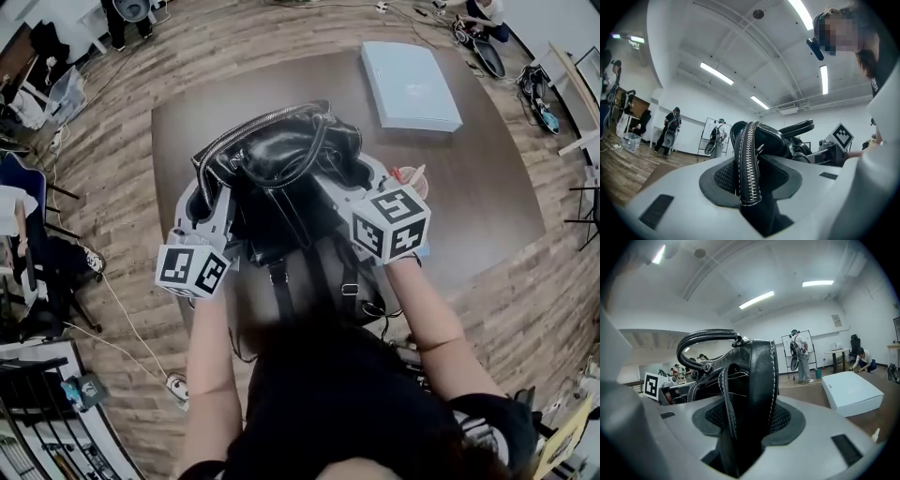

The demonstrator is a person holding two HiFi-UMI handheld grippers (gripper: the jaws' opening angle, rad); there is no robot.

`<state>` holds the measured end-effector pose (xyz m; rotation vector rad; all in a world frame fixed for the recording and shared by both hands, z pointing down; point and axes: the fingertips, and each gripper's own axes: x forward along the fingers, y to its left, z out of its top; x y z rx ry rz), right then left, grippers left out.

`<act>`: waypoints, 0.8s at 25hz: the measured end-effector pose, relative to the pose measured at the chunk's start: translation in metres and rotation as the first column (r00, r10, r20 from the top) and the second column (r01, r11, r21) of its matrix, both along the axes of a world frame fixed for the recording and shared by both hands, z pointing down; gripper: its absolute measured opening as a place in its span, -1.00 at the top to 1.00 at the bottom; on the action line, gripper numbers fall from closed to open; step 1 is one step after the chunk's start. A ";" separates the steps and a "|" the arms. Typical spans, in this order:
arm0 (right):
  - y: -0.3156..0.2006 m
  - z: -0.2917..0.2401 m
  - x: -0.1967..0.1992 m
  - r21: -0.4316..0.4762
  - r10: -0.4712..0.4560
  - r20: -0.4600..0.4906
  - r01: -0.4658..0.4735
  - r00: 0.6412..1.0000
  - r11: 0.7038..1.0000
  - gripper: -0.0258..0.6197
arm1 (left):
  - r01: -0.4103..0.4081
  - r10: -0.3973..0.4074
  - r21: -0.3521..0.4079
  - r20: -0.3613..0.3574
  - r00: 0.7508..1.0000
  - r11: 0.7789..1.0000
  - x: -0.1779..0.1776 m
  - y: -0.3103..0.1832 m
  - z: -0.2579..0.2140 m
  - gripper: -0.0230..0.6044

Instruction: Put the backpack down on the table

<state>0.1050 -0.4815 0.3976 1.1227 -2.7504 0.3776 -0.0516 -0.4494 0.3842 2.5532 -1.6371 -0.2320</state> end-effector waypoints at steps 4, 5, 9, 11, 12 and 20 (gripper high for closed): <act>0.003 0.002 -0.010 0.034 -0.004 -0.033 0.005 0.999 0.999 0.23 | -0.007 0.007 -0.012 -0.036 0.999 1.000 -0.013 0.006 0.009 0.45; 0.004 0.003 -0.010 0.036 -0.001 -0.034 0.002 0.999 0.999 0.22 | -0.013 0.012 -0.009 -0.042 0.999 1.000 -0.014 0.006 0.010 0.42; 0.005 0.005 -0.009 0.043 0.008 -0.039 -0.006 0.999 0.999 0.20 | -0.031 0.029 -0.026 -0.078 0.997 0.999 -0.016 0.008 0.014 0.36; 0.005 0.004 -0.009 0.050 0.013 -0.054 -0.010 0.998 0.999 0.17 | -0.040 0.036 -0.045 -0.103 0.994 0.998 -0.017 0.008 0.015 0.34; 0.004 0.004 -0.009 0.052 0.015 -0.063 -0.012 0.998 0.999 0.15 | -0.045 0.039 -0.052 -0.108 0.993 0.998 -0.017 0.009 0.015 0.34; 0.008 0.009 -0.005 0.074 0.031 -0.115 -0.023 0.993 0.997 -0.01 | -0.056 0.053 -0.134 -0.029 0.998 0.989 -0.022 0.016 0.025 0.11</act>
